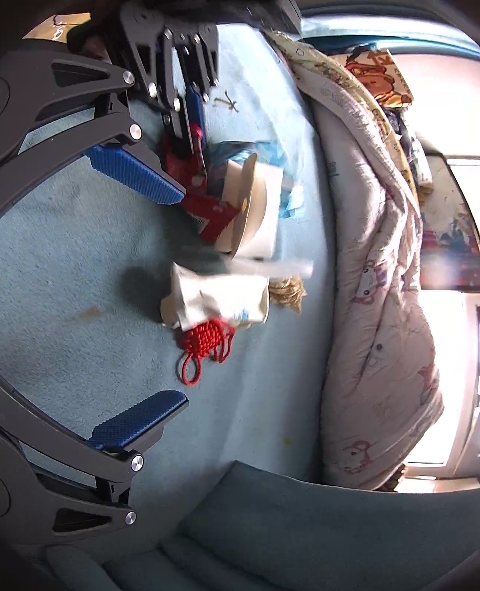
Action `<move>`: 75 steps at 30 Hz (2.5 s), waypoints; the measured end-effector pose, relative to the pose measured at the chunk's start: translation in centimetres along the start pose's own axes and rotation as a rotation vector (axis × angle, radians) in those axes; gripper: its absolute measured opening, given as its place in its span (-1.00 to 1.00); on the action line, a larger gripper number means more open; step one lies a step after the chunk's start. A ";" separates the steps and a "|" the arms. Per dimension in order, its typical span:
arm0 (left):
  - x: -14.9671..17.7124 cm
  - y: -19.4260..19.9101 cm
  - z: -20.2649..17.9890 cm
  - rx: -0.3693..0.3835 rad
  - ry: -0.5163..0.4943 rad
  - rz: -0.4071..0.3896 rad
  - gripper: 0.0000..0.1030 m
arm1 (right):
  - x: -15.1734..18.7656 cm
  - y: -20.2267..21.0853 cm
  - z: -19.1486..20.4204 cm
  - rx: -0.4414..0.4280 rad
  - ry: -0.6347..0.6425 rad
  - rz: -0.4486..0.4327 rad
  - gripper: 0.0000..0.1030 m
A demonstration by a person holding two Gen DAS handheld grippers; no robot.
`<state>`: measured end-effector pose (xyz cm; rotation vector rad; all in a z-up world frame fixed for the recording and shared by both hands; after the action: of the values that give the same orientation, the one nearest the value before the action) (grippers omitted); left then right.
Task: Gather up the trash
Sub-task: 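Grasp the red snack wrapper with left tool while right tool grasps white paper bag, then lower both held items into the white wastebasket and open both tools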
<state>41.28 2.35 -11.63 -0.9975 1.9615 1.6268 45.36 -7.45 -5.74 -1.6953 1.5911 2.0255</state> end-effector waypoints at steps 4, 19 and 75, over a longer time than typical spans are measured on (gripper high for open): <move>0.6 1.4 0.4 0.027 0.014 -0.009 -0.87 | 0.1 -1.2 -0.1 -0.013 -0.009 0.052 0.56; 1.8 5.5 2.5 0.030 0.038 -0.047 -0.88 | 0.0 -1.8 1.2 -0.047 -0.032 0.094 -0.31; 34.2 -8.9 5.3 0.053 -0.024 0.350 -0.88 | 31.8 -0.4 17.4 -0.221 0.005 0.265 -0.30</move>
<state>24.44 -2.32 -42.80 -0.6357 2.2457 1.7417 21.02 -11.73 -32.33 -1.6284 1.7326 2.4043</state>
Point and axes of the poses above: each gripper's, at about its wrist camera, not at the fingertips, and y roughly against the way its jaws point, z to its left, x to its underside, the point moved 10 cm from there along -y, roughly the way its jaws point, and after that the axes turned 12 degrees about y, right-handed, at the moved point
